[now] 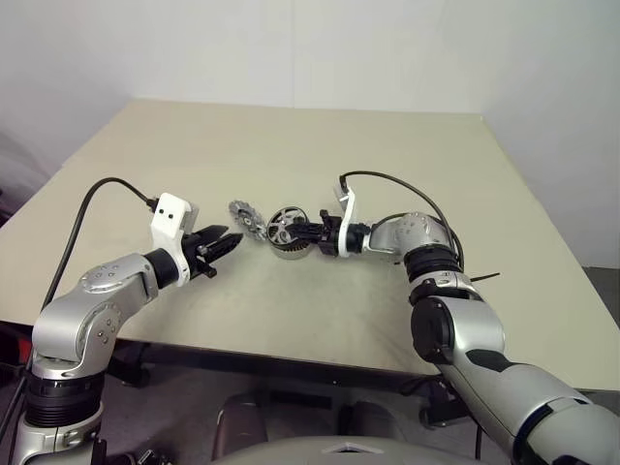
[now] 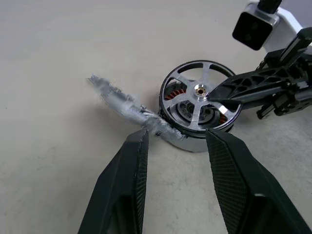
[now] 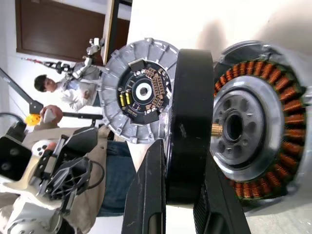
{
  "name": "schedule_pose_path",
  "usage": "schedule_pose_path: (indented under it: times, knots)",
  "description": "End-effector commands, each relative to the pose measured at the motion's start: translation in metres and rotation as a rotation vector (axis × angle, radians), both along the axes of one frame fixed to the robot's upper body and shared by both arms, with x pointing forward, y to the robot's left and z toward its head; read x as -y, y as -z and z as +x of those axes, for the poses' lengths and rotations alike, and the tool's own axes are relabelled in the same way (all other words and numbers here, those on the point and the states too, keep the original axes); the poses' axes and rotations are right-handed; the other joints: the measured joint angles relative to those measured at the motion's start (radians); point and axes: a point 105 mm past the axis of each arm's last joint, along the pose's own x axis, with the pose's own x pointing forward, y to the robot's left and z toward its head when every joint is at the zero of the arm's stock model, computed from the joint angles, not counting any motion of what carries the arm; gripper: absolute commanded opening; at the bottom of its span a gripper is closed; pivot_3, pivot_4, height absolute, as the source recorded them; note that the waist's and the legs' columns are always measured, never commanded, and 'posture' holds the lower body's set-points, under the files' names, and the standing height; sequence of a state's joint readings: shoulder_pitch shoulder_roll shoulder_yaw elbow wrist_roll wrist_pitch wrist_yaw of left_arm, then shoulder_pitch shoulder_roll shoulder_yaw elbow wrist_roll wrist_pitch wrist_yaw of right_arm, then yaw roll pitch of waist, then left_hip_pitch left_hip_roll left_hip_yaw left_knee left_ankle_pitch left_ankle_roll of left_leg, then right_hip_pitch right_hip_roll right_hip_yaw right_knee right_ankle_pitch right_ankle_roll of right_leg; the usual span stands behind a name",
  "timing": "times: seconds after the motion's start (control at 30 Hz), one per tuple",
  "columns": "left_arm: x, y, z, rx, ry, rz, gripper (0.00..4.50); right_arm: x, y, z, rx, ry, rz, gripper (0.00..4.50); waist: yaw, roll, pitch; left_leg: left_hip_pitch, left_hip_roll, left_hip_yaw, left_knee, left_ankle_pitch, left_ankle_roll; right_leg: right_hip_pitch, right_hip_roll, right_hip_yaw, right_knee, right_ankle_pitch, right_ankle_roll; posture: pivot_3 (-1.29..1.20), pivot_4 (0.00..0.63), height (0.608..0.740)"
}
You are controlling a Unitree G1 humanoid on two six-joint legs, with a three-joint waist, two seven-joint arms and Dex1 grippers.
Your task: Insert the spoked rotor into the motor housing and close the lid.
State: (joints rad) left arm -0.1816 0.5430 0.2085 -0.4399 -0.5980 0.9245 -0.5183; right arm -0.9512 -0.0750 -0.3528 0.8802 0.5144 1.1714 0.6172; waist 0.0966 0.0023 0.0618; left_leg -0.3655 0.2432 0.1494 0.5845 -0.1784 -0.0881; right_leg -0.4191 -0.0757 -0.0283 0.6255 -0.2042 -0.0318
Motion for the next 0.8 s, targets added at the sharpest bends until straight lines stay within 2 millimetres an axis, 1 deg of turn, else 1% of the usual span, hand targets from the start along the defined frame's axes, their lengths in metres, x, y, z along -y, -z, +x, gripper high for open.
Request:
schedule_pose_path:
  times: [0.03,0.13,0.33,0.5,0.57,0.67,0.8]
  knots:
    - [0.001,-0.010,-0.001,0.043,0.006,0.005,1.97,-0.003,-0.016,0.007,0.041,0.017,0.040,0.39,0.000,0.000,0.000,0.000,0.000,0.000,-0.001,0.000,-0.001,0.000,0.000,0.000,0.000,0.000,0.000,0.00,0.000,0.740]
    - [0.000,-0.010,-0.002,0.042,0.004,0.007,1.97,-0.004,-0.013,0.008,0.039,0.024,0.031,0.39,0.000,0.000,0.000,0.002,0.000,0.000,-0.003,0.001,-0.001,0.000,0.000,0.000,0.000,0.000,0.000,0.00,0.000,0.740]
    - [-0.001,-0.010,-0.002,0.045,-0.004,0.013,1.97,0.001,-0.003,0.010,0.016,0.057,-0.010,0.39,0.000,0.000,0.000,0.002,0.000,0.000,-0.003,0.001,-0.002,0.000,0.000,0.000,0.000,0.000,0.000,0.00,0.000,0.740]
    - [-0.003,-0.009,-0.001,0.046,-0.013,0.019,1.97,0.002,-0.001,0.011,0.022,0.059,-0.024,0.39,0.000,0.000,0.000,0.003,0.000,0.000,-0.003,0.002,-0.002,0.001,0.000,0.000,0.001,0.000,0.000,0.00,0.000,0.740]
    - [-0.004,-0.009,-0.001,0.046,-0.015,0.020,1.97,0.002,-0.002,0.012,0.033,0.056,-0.021,1.14,0.000,0.000,0.000,0.003,-0.001,0.000,-0.003,0.002,-0.003,0.001,0.000,0.000,0.001,0.000,0.000,0.00,0.000,0.740]
    - [-0.004,-0.009,0.000,0.045,-0.017,0.021,1.97,0.001,-0.012,0.013,0.064,0.050,0.014,2.03,0.000,0.000,0.000,0.003,0.000,0.000,-0.003,0.002,-0.003,0.001,0.000,0.000,0.001,0.000,0.000,0.00,0.000,0.740]
    - [-0.003,-0.008,0.000,0.045,-0.017,0.021,1.97,0.000,-0.020,0.012,0.096,0.031,0.039,2.03,0.000,0.000,0.000,0.003,0.000,0.000,-0.003,0.002,-0.003,0.001,0.000,0.000,0.001,0.000,0.000,0.00,0.000,0.740]
